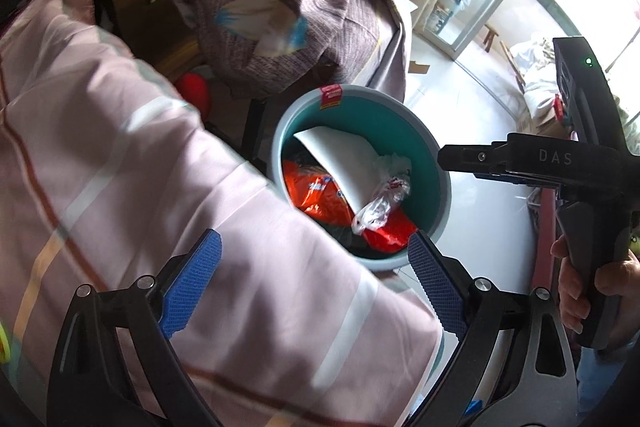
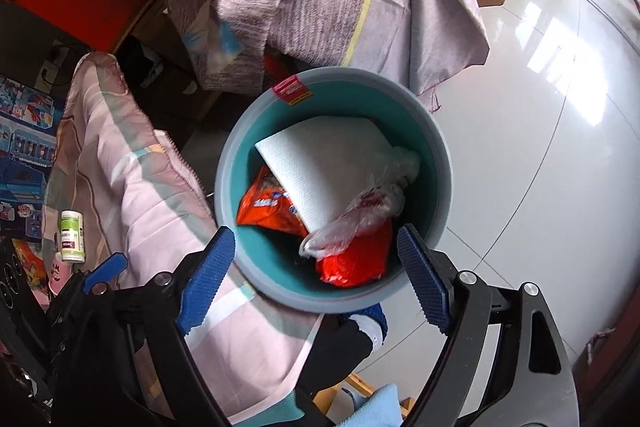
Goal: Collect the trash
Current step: 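Move both grippers back over the table toward the yogurt cup and lid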
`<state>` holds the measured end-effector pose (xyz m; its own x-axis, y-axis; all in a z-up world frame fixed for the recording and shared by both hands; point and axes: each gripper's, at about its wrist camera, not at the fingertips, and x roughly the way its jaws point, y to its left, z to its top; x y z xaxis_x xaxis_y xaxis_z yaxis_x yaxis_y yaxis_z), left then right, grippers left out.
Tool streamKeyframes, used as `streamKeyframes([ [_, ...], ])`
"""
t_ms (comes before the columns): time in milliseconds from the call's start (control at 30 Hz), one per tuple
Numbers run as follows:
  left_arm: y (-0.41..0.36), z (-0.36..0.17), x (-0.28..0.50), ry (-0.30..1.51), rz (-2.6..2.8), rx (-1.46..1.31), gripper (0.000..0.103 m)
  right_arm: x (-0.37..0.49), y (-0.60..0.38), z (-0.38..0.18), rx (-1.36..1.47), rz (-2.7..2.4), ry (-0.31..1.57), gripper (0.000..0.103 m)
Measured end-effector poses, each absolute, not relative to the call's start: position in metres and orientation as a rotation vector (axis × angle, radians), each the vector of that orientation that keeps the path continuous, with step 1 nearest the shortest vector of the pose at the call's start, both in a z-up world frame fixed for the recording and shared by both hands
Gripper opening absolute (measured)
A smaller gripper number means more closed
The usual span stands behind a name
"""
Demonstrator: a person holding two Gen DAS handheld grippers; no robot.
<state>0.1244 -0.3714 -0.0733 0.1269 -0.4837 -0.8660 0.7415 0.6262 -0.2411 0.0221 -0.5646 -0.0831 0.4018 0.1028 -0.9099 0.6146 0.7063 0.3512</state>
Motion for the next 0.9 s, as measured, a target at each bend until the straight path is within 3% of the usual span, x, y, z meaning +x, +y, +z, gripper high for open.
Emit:
streamKeyframes([
  [900,-0.140,-0.040,0.130,1.058,-0.632,0.019,0.098,0.086,-0.362,-0.048,0.506,-0.083,1.209,0.083],
])
